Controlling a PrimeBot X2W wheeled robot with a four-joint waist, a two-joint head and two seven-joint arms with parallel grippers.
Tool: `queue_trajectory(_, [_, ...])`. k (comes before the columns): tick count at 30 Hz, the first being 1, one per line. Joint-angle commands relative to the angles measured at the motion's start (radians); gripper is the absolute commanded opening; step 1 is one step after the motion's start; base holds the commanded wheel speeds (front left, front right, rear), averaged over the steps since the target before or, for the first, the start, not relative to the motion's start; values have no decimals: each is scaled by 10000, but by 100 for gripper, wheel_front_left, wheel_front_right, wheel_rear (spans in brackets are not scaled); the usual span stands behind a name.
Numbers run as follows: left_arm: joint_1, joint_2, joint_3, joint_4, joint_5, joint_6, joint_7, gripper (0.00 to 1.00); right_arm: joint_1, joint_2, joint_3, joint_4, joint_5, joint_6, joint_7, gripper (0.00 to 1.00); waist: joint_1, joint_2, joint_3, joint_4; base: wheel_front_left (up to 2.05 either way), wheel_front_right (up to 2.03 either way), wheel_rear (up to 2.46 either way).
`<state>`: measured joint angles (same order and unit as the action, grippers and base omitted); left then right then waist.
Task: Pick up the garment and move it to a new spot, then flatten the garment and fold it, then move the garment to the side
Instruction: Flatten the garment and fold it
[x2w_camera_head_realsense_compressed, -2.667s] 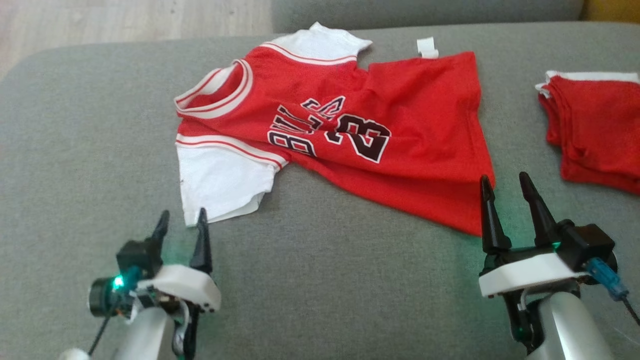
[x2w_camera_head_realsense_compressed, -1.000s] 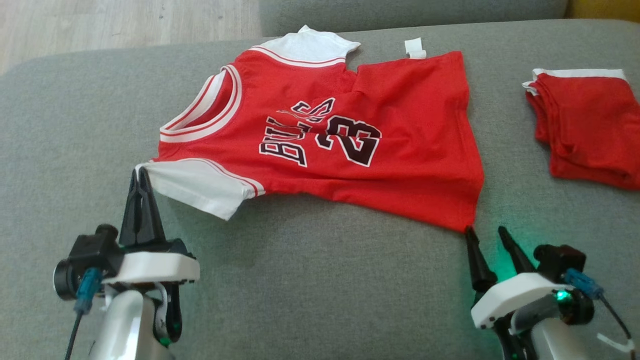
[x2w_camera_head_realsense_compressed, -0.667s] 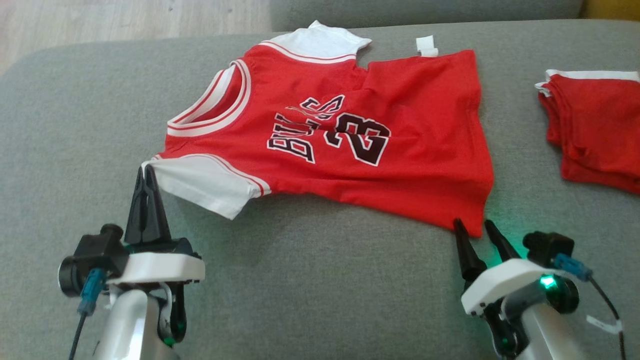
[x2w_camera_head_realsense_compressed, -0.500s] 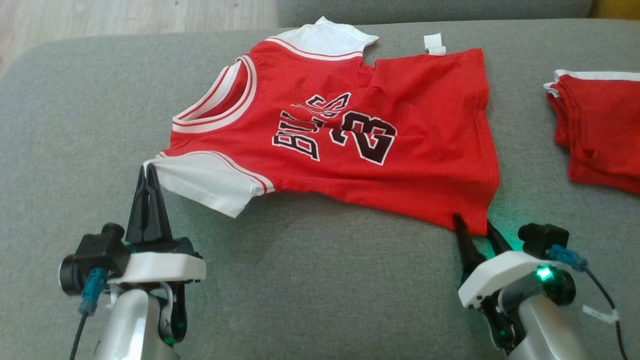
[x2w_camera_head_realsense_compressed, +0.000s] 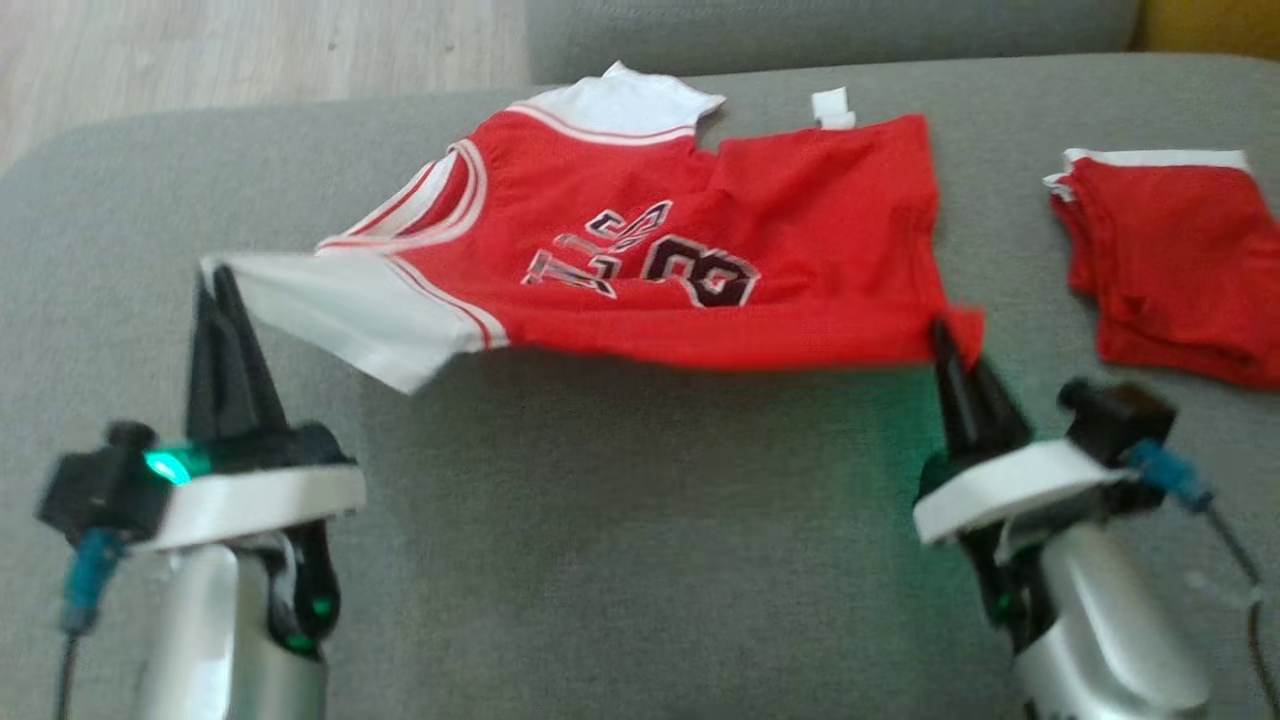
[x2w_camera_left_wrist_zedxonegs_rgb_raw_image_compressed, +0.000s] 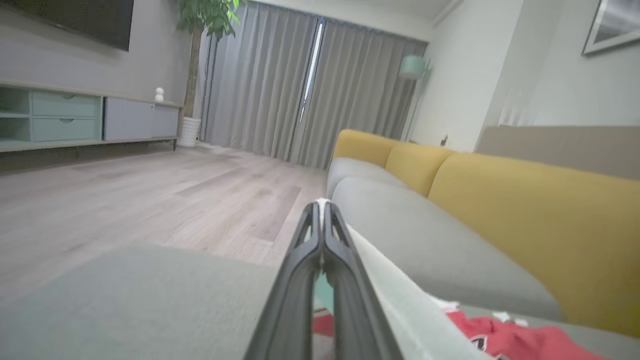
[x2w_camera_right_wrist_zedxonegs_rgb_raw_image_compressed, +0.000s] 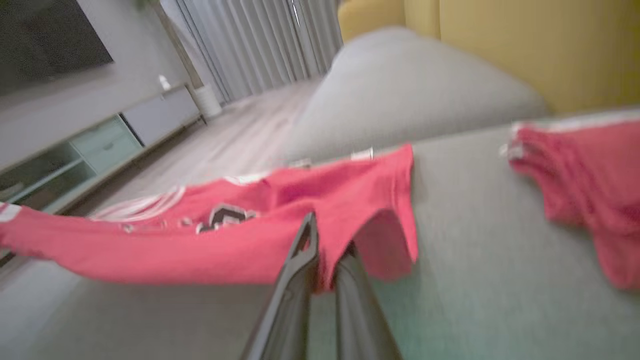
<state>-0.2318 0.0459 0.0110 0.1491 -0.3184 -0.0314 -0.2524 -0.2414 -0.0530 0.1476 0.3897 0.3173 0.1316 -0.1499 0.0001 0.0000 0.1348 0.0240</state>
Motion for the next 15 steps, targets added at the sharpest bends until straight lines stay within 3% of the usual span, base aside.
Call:
queue_trajectory(1, [-722, 81, 480, -717, -126, -71, -93, 0, -578, -185, 93, -802, -143, -9, -144, 0, -1, 0, -169, -141, 0, 0, 0])
queue_trajectory(9, [-1953, 66, 554, -3030, -479, -262, -93, 0, -1615, -1422, -79, -3977, -387, -9, 302, 0, -1, 0, -623, -358, 0, 0, 0])
queue_trajectory(15, [-2645, 67, 390, -4725, -438, -156, 55, 0, -2196, -2159, -161, -5809, -456, -9, 1004, 0, -1, 0, -961, -476, 0, 0, 0])
